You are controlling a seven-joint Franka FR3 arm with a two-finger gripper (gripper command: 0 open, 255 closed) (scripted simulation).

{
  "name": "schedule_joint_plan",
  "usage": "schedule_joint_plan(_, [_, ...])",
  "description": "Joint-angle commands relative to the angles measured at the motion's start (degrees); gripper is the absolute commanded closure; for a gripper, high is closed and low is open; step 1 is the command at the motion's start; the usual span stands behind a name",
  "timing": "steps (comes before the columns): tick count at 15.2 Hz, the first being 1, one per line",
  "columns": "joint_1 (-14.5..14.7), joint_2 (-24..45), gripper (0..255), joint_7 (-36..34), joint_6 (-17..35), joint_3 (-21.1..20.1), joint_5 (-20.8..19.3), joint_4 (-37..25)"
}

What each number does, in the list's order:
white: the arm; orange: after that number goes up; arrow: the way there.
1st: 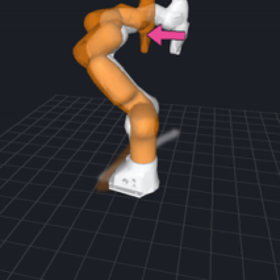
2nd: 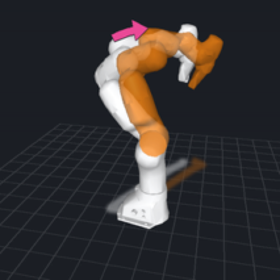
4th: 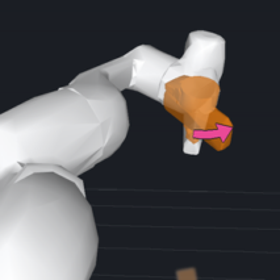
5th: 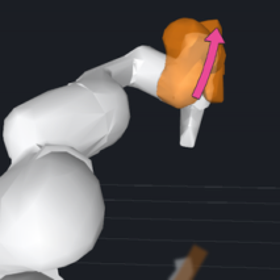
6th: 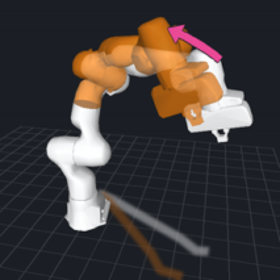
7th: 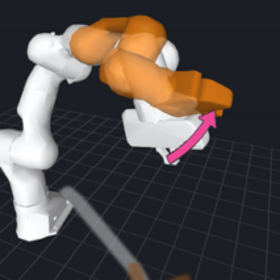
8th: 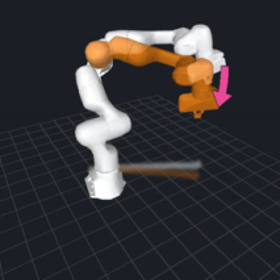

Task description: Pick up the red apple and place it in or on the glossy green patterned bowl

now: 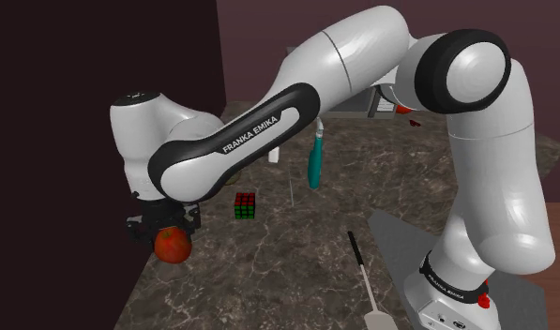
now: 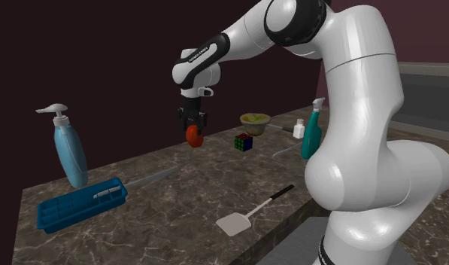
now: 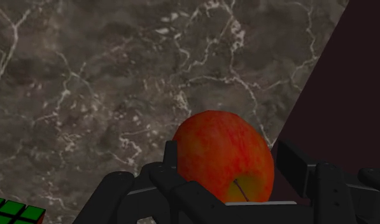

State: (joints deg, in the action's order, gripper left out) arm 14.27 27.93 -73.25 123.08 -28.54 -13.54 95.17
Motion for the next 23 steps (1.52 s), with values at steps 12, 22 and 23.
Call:
schedule_joint_plan(12, [-0.4,-2.5,255,0.9,-5.7,-0.8,1.6,-3.4])
schedule_joint_plan(22, [-0.4,-4.3,255,1.7,-12.5,-1.5,2.8,-8.6])
schedule_joint_plan(23, [-0.3,-4.4,255,1.7,-13.2,-1.5,2.8,-9.3])
